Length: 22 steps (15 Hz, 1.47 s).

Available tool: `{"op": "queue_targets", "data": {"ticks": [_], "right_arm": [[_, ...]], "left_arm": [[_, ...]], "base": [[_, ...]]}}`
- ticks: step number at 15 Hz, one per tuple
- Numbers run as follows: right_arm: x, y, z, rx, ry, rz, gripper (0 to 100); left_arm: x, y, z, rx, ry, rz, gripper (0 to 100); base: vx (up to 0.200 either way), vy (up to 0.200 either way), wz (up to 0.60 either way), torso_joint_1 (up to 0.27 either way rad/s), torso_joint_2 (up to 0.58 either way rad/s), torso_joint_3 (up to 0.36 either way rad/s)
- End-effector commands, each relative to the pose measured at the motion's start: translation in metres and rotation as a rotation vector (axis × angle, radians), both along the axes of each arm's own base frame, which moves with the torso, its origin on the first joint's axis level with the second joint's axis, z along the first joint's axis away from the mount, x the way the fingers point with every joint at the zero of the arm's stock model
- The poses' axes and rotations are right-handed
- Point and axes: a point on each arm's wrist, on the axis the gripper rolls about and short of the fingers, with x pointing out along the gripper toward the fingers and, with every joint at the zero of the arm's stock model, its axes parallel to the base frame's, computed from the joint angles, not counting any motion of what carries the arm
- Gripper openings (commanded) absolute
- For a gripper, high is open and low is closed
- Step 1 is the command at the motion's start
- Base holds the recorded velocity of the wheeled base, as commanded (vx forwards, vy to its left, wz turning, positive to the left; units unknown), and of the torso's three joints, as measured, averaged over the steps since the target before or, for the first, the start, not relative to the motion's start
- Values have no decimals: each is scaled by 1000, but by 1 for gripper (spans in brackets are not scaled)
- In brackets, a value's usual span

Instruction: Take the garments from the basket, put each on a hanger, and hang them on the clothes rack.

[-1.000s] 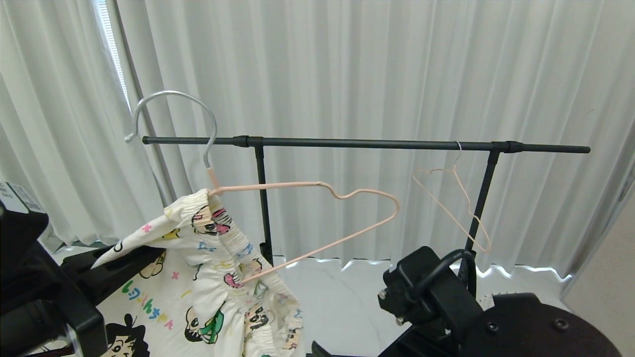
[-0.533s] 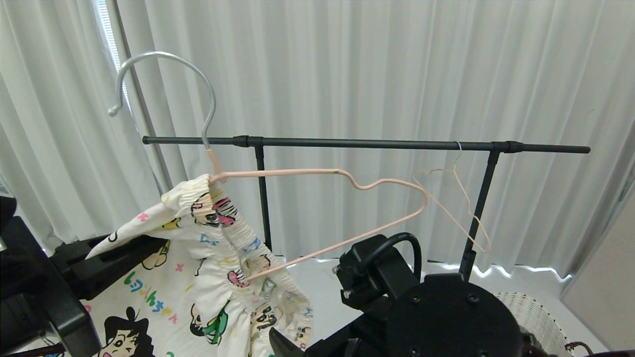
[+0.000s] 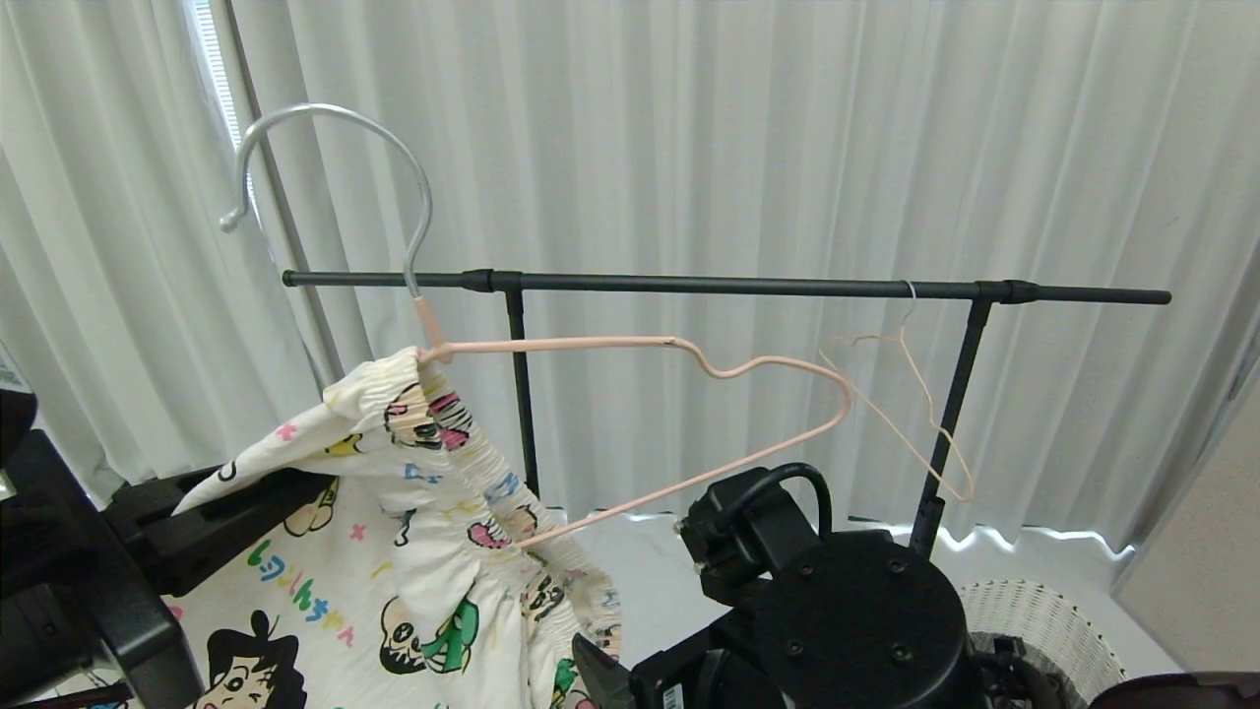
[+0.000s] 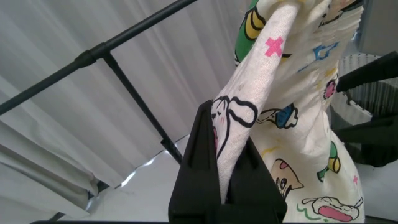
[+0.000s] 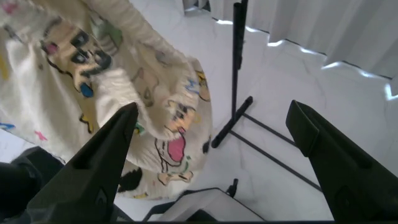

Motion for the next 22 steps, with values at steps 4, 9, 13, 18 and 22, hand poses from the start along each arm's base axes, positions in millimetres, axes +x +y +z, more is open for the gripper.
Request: {"op": "queue_targets", "data": {"ticks": [4,9,13,18,22], "right_arm": [[-3,-11,5,6,-7,1,100],[-2,-6,-7,-64,-29,19,100],[-2,-34,-28,-215,-66,-13,100],[8,-87,-31,-295,-97,-146,100],[9,-113,-33,-329,-104,-199,100]], "left_arm": [[0,-2,-2,7,5,-15,0],[-5,-7,3,-7,-6,-74,0],[-4,-4,-5,13,8,-30,0],[-9,2,-27,69,44,11,0],[-13,6,-40,96,61,51,0]], "base": [[0,0,0,0,0,0],[0,0,0,0,0,0],[0,0,0,0,0,0],[0,0,0,0,0,0],[0,0,0,0,0,0]]}}
